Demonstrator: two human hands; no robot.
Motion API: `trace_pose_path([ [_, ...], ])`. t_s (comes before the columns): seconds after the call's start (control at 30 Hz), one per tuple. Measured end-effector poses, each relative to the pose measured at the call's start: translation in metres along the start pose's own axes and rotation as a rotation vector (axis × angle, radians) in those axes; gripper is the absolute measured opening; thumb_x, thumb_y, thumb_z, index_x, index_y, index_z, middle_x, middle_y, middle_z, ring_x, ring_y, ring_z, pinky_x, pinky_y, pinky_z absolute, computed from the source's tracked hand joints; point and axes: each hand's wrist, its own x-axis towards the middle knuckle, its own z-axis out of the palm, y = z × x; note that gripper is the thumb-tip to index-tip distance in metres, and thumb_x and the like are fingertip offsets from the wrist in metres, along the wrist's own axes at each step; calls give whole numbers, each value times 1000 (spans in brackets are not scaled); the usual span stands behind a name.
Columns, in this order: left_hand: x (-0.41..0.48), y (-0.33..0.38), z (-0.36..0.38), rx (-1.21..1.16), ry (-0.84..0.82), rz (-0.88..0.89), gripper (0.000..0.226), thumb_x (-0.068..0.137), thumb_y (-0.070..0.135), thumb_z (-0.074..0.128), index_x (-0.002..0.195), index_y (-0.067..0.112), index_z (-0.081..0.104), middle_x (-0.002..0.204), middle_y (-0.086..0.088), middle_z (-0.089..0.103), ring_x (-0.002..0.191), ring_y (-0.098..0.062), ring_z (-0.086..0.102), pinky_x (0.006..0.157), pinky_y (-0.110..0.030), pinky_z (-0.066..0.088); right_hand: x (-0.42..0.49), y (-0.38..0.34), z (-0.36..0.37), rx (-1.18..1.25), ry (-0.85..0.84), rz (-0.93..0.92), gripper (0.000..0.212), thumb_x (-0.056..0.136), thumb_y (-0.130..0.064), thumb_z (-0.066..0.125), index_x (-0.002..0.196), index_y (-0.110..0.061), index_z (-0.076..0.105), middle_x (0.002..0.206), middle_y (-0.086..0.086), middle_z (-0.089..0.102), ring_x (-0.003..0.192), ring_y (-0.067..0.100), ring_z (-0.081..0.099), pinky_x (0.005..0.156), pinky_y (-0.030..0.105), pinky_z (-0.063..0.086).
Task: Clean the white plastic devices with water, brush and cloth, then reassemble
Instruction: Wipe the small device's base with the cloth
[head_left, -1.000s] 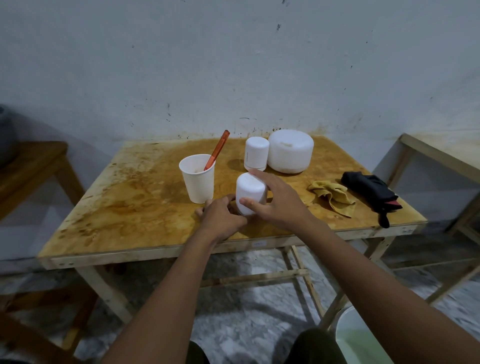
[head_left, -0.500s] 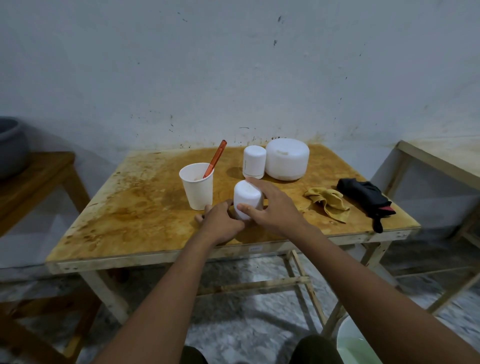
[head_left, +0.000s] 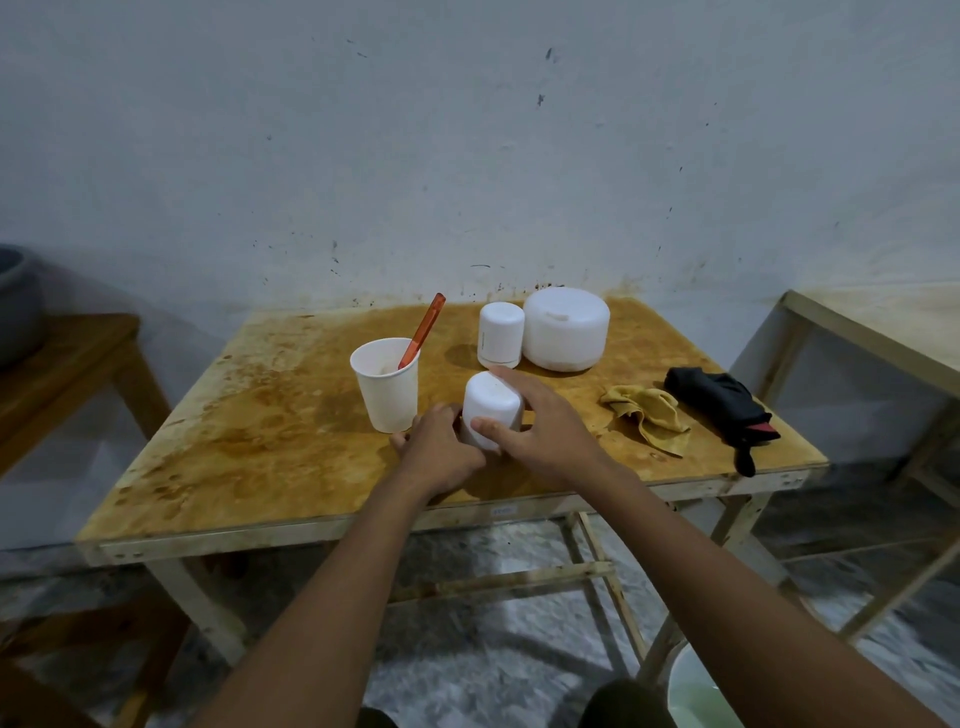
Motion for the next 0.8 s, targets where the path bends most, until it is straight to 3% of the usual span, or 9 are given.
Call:
trace_pose_path([
  [0.13,3,-2,3,-33,5,-15,57,81,22,74,131,23,49,129,0,55,127,-25,46,119,-53,18,2,0,-6,88,-78,69,77,89,-55,60,153,-33,21,154,-4,36,136,16,39,103,33,38],
  [0.3,3,-5,5,-36,27,-25,53,82,23,74,128,25,49,128,0,56,125,-24,46,117,-50,17,0,-3,-1,99,-44,54,64,90,-50,61,145,-28,35,145,-5,46,120,9,45,83,20,39],
  [0.5,3,-4,5,-54,36,-7,58,81,22,75,133,27,47,131,2,56,127,-24,46,119,-53,16,-2,-3,2,110,-41,51,65,90,-53,59,146,-30,35,147,-6,44,128,14,45,95,27,42],
  [0.6,5,-3,7,-121,44,0,60,79,26,79,131,26,48,122,4,57,121,-21,51,116,-51,29,5,-4,-11,47,-142,72,66,91,-58,54,147,-30,35,149,-6,42,127,16,46,101,36,44],
  [0.67,6,-3,5,-183,42,21,66,73,34,84,128,25,49,116,7,56,112,-17,53,109,-47,39,15,-4,-25,10,-172,68,62,93,-60,48,146,-29,39,144,-5,49,119,15,52,97,37,46],
  [0.73,8,-4,4,-227,51,40,68,68,38,87,123,24,50,116,6,58,108,-16,55,100,-41,46,29,-3,-38,2,-71,100,58,95,-59,47,144,-27,44,130,-6,57,111,14,57,92,36,47],
  [0.8,9,-4,2,-219,84,45,67,68,39,87,122,24,50,117,7,58,110,-14,54,98,-39,42,49,-1,-44,-56,51,140,57,94,-55,51,143,-26,44,125,-5,59,112,17,58,94,38,48],
])
